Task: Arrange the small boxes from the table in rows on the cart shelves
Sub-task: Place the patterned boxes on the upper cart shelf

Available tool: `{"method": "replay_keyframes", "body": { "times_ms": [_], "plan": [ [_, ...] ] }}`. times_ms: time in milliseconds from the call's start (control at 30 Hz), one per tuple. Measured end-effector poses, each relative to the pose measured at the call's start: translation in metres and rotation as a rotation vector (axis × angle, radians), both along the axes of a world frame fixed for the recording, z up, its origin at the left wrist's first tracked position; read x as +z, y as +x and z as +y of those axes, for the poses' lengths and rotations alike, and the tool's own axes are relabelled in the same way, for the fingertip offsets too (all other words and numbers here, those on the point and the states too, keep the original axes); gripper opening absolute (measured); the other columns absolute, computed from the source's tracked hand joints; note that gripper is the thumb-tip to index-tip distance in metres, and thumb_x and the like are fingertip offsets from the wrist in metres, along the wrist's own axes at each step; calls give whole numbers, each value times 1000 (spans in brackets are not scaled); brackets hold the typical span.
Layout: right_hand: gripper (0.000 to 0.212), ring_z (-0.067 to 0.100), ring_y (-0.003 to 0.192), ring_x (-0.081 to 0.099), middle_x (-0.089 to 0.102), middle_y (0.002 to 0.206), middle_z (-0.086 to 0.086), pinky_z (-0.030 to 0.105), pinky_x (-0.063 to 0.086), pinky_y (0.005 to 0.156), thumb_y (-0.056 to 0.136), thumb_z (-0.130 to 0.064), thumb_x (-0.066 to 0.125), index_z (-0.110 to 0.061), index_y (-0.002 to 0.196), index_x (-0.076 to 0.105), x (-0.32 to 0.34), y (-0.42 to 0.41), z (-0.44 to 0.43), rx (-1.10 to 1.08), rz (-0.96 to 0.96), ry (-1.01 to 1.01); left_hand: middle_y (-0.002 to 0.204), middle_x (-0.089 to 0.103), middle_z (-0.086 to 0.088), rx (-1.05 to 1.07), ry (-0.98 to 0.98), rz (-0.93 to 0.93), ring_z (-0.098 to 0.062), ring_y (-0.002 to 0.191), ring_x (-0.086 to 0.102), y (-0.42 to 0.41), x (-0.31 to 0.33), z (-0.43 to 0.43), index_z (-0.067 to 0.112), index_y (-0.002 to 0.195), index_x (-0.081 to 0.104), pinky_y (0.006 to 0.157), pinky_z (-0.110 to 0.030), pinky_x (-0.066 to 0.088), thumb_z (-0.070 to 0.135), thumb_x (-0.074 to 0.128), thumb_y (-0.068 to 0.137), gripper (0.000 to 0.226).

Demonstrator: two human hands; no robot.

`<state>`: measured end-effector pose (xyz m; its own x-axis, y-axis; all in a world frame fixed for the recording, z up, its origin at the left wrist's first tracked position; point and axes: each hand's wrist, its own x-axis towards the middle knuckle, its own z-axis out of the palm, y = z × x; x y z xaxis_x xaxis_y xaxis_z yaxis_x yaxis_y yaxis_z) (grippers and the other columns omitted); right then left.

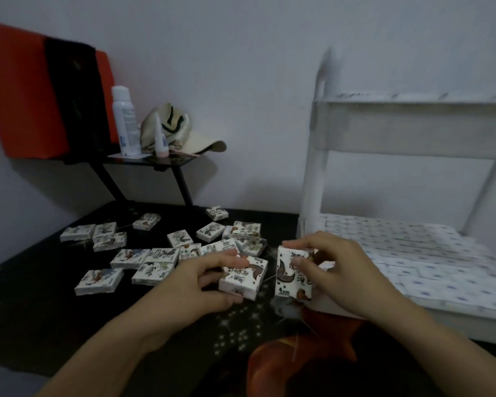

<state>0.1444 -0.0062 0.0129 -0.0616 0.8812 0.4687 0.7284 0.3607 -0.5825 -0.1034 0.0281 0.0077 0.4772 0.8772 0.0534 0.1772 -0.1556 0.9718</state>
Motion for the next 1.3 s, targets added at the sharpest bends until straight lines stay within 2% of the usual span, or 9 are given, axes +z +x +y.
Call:
{"method": "replay_keyframes", "body": {
  "times_ms": [133,267,400,633,800,1000,1067,1200,1300],
  "plan": [
    [24,8,75,66,67,100,-18,29,57,53,87,-18,68,-39,97,73,48,28,-34,-9,158,75,122,63,23,-4,209,29,-3,111,62,39,53,-15,35,97,74,96,-31,51,4,80,74,39],
    [21,9,68,66,68,93,-21,22,54,51,87,-16,67,-33,98,74,96,63,-72,-54,193,161,92,74,2,-112,339,-73,-10,76,70,89,114,-31,19,102,72,58,-23,56,8,69,84,21],
    [21,6,71,68,72,90,-16,21,55,51,85,-21,66,-32,101,73,138,99,-100,-125,166,265,65,69,8,-91,642,-89,-5,48,52,139,168,-33,24,89,74,44,-20,40,40,66,80,21],
    [25,12,76,72,74,91,-8,24,58,55,77,-30,65,-28,101,73,208,163,-117,-228,155,400,68,70,-11,-167,601,-217,-10,45,56,224,242,-5,10,103,71,47,-21,51,18,69,86,18],
    [15,11,75,72,69,93,2,23,58,58,87,-21,67,-28,100,72,253,215,-93,-373,189,408,72,72,-7,-201,544,-69,-8,46,58,269,278,22,11,102,71,51,-18,52,19,72,84,20],
    [26,15,67,71,64,103,0,21,56,52,89,-24,68,-23,115,67,278,253,-33,-567,-22,302,73,68,-6,-145,587,-5,-4,42,58,312,307,53,9,100,69,47,-17,51,20,72,86,17],
    [32,17,67,70,61,106,-1,32,60,65,88,-25,69,-20,120,62,283,261,-12,-616,-105,244,74,69,-6,-127,607,7,-3,41,57,326,313,61,9,98,68,46,-16,50,19,71,87,15],
    [29,21,93,65,66,117,3,39,54,88,88,-20,68,-16,117,65,293,269,28,-694,-380,130,73,69,-6,-92,642,47,-5,41,58,352,322,79,7,92,69,44,-17,50,15,68,88,10],
    [27,20,104,59,66,118,1,28,47,84,88,-17,66,-20,115,66,292,274,54,-739,-561,43,76,72,-9,-63,677,114,-12,54,64,372,325,95,3,93,70,49,-20,55,15,69,87,14]
  ]
}}
